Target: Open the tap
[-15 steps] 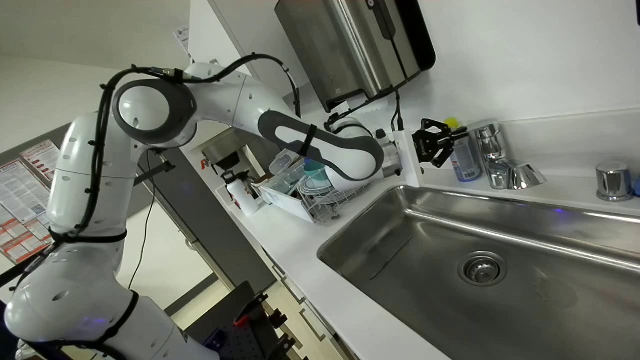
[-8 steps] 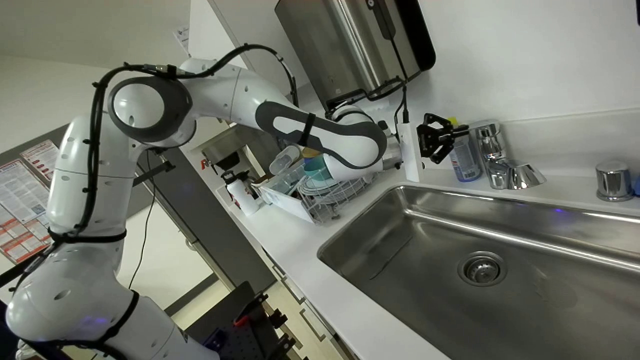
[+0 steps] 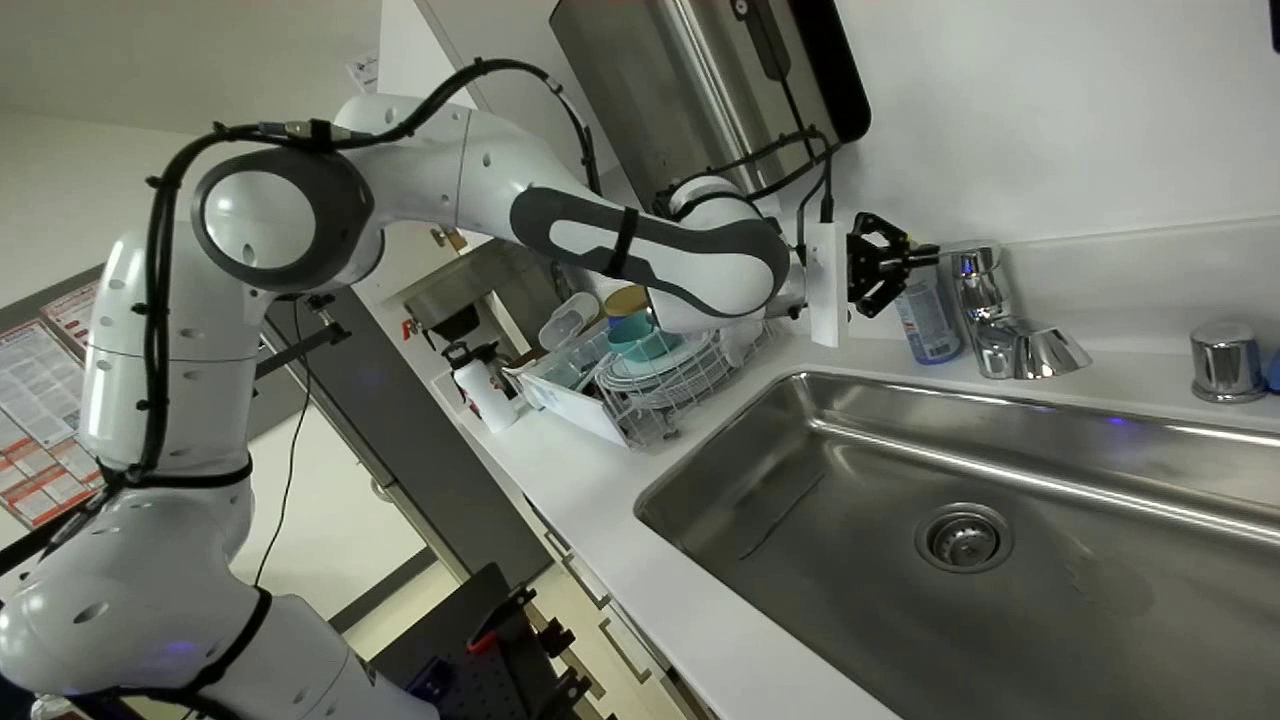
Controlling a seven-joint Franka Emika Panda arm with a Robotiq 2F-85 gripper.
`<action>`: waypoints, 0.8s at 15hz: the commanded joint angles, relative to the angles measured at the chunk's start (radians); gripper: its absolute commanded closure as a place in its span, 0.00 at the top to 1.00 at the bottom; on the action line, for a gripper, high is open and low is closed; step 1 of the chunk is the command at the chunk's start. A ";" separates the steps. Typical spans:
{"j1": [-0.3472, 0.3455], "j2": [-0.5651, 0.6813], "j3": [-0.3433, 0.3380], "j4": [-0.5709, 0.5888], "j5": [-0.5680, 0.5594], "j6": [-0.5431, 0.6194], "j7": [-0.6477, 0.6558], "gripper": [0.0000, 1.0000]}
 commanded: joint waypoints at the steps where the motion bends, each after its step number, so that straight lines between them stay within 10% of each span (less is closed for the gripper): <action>1: -0.013 -0.067 -0.005 -0.016 -0.001 0.101 -0.016 0.03; 12: -0.001 -0.104 -0.073 0.034 0.068 0.323 -0.046 0.03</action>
